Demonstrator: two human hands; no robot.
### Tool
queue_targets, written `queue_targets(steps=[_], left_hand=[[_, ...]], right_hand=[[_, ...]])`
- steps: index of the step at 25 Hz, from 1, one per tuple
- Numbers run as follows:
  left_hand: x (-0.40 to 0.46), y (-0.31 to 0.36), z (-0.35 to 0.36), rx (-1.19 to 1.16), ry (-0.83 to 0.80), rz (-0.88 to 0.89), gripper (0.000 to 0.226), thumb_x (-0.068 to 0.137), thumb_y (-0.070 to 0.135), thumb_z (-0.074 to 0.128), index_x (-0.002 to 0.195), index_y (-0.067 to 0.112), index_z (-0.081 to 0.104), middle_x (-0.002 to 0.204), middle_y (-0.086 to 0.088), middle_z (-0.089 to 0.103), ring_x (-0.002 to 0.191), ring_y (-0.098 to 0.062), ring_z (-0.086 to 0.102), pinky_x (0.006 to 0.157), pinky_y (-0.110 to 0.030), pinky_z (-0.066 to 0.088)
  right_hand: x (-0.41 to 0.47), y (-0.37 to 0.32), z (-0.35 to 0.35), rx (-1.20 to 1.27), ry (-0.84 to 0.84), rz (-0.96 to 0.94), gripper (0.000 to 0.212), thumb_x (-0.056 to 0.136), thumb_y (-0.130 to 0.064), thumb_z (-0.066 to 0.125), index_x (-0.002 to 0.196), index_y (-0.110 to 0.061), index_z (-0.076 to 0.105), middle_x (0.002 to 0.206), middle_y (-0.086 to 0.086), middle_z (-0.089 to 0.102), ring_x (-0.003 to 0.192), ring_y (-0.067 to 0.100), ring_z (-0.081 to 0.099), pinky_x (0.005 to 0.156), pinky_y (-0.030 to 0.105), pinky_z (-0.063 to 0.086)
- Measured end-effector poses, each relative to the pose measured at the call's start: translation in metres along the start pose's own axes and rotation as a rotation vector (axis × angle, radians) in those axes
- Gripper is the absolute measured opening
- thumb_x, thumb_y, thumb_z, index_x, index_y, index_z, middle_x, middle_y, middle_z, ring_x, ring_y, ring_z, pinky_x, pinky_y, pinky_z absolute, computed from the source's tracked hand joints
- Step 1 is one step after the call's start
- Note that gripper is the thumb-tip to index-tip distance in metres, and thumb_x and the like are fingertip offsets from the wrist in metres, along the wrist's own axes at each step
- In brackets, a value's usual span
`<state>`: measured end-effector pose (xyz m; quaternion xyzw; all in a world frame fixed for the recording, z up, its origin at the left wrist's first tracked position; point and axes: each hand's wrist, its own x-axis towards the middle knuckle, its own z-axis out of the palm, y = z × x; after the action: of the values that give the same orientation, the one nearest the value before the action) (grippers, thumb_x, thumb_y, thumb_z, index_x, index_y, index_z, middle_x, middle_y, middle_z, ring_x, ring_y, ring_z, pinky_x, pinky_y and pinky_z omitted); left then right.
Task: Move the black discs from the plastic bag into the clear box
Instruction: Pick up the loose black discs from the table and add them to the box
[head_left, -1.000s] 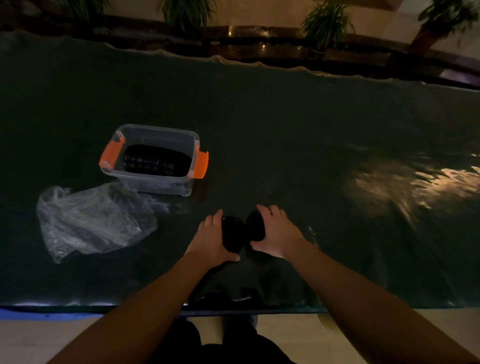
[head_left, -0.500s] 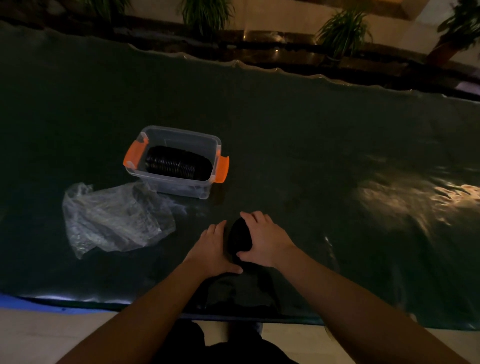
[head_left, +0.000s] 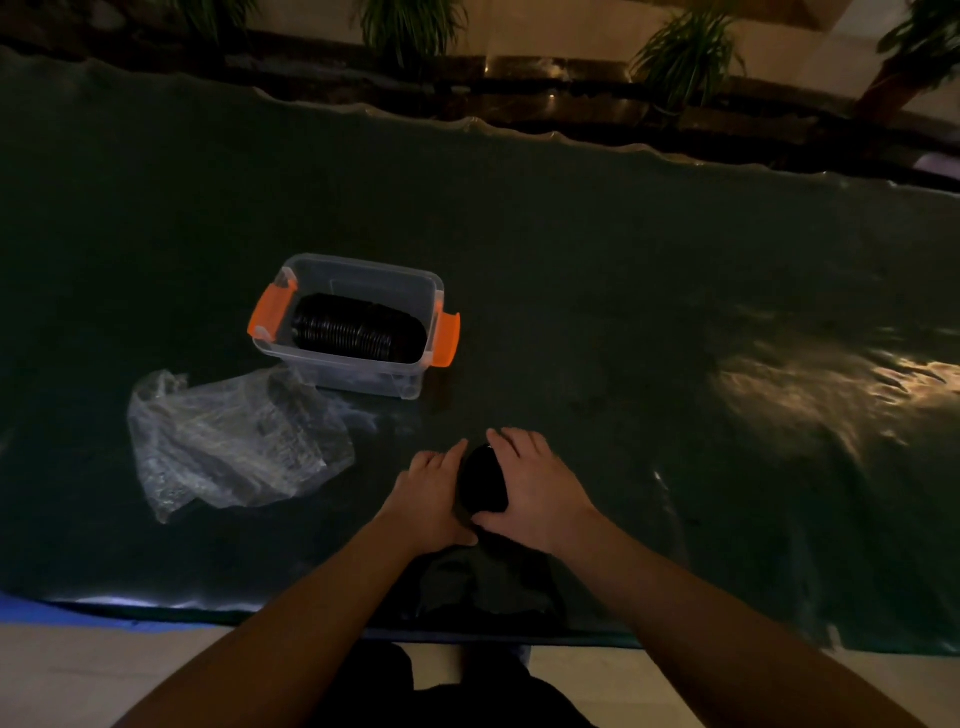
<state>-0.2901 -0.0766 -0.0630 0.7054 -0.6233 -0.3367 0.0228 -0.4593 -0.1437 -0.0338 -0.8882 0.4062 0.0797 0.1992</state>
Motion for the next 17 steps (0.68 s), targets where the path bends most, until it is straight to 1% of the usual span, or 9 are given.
queue_targets(steps=[2,3,6,8,11,13,15,17], left_hand=[[0.001,0.003,0.002,-0.01,-0.014,0.024,0.125,0.065,0.047,0.082,0.159,0.018,0.004,0.157,-0.005,0.036,0.144,-0.031,0.024,0.114,-0.048,0.03],[0.003,0.005,0.003,-0.028,-0.02,0.027,0.123,0.067,0.046,0.08,0.159,0.018,0.004,0.157,-0.004,0.036,0.143,-0.031,0.024,0.114,-0.048,0.028],[0.006,0.013,0.004,-0.089,-0.052,0.018,0.112,0.074,0.042,0.074,0.159,0.02,0.004,0.156,-0.004,0.038,0.142,-0.033,0.025,0.113,-0.049,0.029],[0.007,0.02,0.005,-0.134,-0.044,0.004,0.103,0.077,0.037,0.071,0.159,0.021,0.009,0.156,-0.003,0.038,0.141,-0.033,0.027,0.113,-0.049,0.03],[0.007,0.032,0.004,-0.186,-0.013,0.005,0.094,0.078,0.035,0.067,0.157,0.023,0.018,0.152,-0.004,0.041,0.138,-0.032,0.031,0.113,-0.049,0.031],[0.007,0.04,0.002,-0.206,-0.001,0.021,0.089,0.077,0.037,0.066,0.154,0.026,0.024,0.148,-0.003,0.044,0.135,-0.03,0.034,0.111,-0.05,0.033],[0.004,0.05,0.0,-0.208,0.016,0.037,0.083,0.079,0.035,0.067,0.152,0.028,0.028,0.146,-0.002,0.045,0.133,-0.029,0.036,0.11,-0.05,0.034],[0.001,0.055,-0.005,-0.192,0.037,0.065,0.079,0.081,0.031,0.066,0.152,0.026,0.03,0.146,-0.003,0.046,0.132,-0.027,0.038,0.11,-0.048,0.035]], right_hand=[[-0.013,-0.003,0.008,-0.017,0.083,-0.017,0.091,0.078,-0.056,0.068,0.152,-0.014,0.033,0.143,0.007,0.044,0.131,0.028,0.04,0.105,0.04,0.042],[-0.018,-0.005,0.013,-0.021,0.084,-0.007,0.087,0.08,-0.054,0.066,0.151,-0.014,0.035,0.14,0.008,0.046,0.128,0.029,0.043,0.102,0.041,0.043],[-0.025,-0.004,0.026,-0.005,-0.009,0.094,0.086,0.084,-0.053,0.062,0.153,-0.013,0.029,0.145,0.011,0.044,0.127,0.032,0.044,0.103,0.043,0.043],[-0.026,-0.001,0.029,0.009,-0.024,0.143,0.085,0.085,-0.053,0.061,0.153,-0.014,0.029,0.144,0.012,0.045,0.124,0.034,0.047,0.101,0.045,0.045],[-0.029,0.003,0.029,0.056,0.019,0.197,0.08,0.085,-0.051,0.061,0.149,-0.014,0.034,0.138,0.012,0.05,0.117,0.034,0.053,0.095,0.045,0.048],[-0.03,0.006,0.028,0.111,0.05,0.235,0.07,0.088,-0.047,0.06,0.145,-0.013,0.037,0.133,0.013,0.055,0.113,0.033,0.058,0.09,0.043,0.051],[-0.032,0.01,0.022,0.163,0.066,0.26,0.063,0.092,-0.042,0.059,0.143,-0.012,0.039,0.129,0.013,0.059,0.109,0.032,0.061,0.086,0.043,0.053],[-0.033,0.012,0.015,0.21,0.09,0.271,0.059,0.092,-0.04,0.06,0.141,-0.013,0.042,0.125,0.011,0.063,0.106,0.03,0.064,0.082,0.042,0.055]])
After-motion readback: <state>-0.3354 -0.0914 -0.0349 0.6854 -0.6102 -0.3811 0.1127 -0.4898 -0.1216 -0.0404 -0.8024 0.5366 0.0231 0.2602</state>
